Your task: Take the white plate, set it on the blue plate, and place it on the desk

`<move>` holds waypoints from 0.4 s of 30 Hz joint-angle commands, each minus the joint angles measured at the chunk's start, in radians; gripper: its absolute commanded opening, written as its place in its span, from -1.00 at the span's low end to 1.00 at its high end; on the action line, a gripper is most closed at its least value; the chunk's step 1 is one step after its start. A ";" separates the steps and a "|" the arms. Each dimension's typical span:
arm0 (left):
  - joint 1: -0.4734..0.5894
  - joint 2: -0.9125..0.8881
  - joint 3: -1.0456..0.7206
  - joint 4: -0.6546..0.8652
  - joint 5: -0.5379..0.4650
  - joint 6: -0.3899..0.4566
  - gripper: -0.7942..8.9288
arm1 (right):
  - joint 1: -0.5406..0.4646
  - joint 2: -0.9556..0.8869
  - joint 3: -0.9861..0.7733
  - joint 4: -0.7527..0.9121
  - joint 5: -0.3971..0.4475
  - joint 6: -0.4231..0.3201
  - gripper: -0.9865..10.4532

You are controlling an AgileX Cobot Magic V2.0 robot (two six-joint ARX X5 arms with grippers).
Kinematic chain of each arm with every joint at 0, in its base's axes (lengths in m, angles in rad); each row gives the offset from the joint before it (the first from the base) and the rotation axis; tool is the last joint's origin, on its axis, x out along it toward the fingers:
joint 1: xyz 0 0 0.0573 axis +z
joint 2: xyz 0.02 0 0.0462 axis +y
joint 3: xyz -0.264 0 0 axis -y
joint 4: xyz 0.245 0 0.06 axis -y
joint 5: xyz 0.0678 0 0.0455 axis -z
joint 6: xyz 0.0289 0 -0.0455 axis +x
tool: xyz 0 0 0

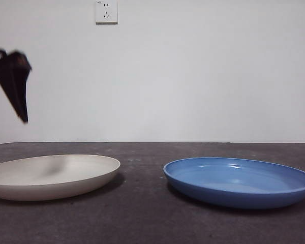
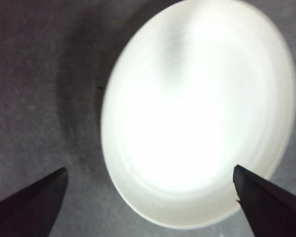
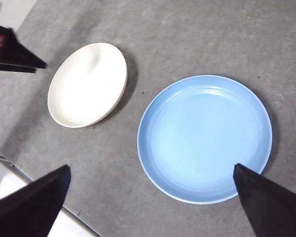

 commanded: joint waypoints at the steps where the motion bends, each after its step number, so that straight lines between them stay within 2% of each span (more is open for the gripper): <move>1: 0.007 0.063 0.022 0.031 0.005 0.028 0.37 | 0.010 0.002 0.020 0.003 -0.005 -0.013 0.19; 4: 0.008 0.109 0.022 0.056 0.013 0.028 0.36 | 0.011 0.002 0.020 0.003 -0.005 -0.016 0.19; 8: 0.009 0.151 0.022 0.085 0.082 0.045 0.27 | 0.011 0.002 0.020 0.005 -0.003 -0.025 0.19; 12: 0.009 0.171 0.022 0.119 0.082 0.043 0.24 | 0.011 0.003 0.020 0.007 -0.002 -0.033 0.19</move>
